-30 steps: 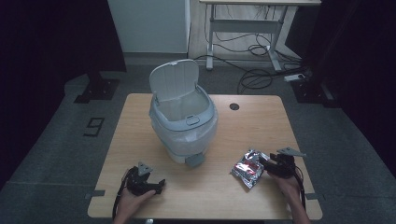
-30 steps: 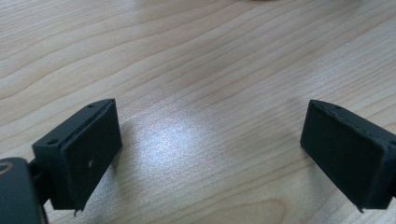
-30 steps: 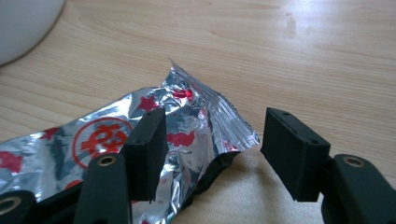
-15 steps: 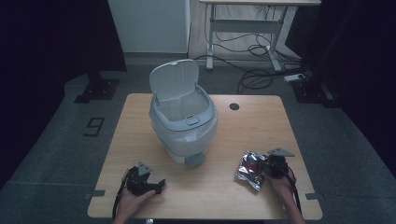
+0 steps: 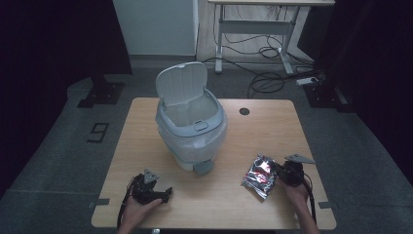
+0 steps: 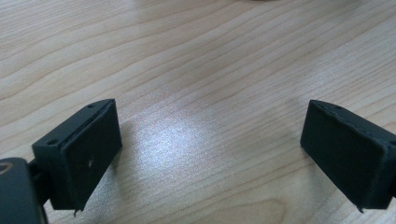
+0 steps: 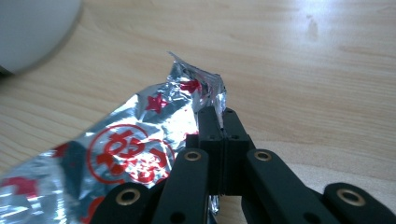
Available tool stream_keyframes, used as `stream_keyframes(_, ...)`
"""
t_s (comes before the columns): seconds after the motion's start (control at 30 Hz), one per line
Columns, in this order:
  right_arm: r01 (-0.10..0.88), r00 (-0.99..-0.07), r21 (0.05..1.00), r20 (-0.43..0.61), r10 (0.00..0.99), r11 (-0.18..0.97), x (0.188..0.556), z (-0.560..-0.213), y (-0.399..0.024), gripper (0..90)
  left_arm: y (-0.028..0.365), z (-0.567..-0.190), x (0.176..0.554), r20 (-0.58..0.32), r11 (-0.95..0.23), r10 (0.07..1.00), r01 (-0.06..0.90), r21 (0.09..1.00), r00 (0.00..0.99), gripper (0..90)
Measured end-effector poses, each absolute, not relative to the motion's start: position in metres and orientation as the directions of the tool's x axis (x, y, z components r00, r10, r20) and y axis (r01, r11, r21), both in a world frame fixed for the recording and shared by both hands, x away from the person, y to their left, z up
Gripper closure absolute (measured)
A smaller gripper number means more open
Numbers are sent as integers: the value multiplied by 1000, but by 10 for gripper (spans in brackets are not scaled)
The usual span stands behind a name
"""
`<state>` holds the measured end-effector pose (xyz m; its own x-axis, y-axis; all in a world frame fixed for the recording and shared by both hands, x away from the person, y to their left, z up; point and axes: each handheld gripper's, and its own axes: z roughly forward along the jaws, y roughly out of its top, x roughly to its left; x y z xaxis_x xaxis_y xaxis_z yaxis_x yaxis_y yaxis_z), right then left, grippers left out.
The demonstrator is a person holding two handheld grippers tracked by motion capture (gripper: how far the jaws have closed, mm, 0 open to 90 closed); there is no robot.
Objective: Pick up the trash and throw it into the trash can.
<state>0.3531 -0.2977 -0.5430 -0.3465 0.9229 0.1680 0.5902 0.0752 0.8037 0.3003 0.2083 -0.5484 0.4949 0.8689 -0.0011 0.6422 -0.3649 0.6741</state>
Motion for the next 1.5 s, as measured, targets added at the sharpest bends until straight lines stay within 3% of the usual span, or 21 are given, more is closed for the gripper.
stream_keyframes(0.13, 569, -354, 823, 240, 904, 4, 347, -531, -305, 900, 208, -548, 300, -1, -365, 869, 642, 674, 495, 49)
stream_keyframes(0.43, 511, -380, 857, 299, 875, -70, 334, -506, -311, 900, 208, -548, 300, -1, -365, 869, 642, 674, 495, 49)
stream_keyframes(1.0, 426, -454, 899, 311, 835, -103, 322, -459, -293, 900, 209, -548, 300, 0, -369, 867, 641, 673, 498, 50)
stream_keyframes(1.5, 341, -518, 931, 302, 800, -130, 329, -397, -272, 900, 208, -548, 300, -1, -366, 868, 641, 675, 496, 50)
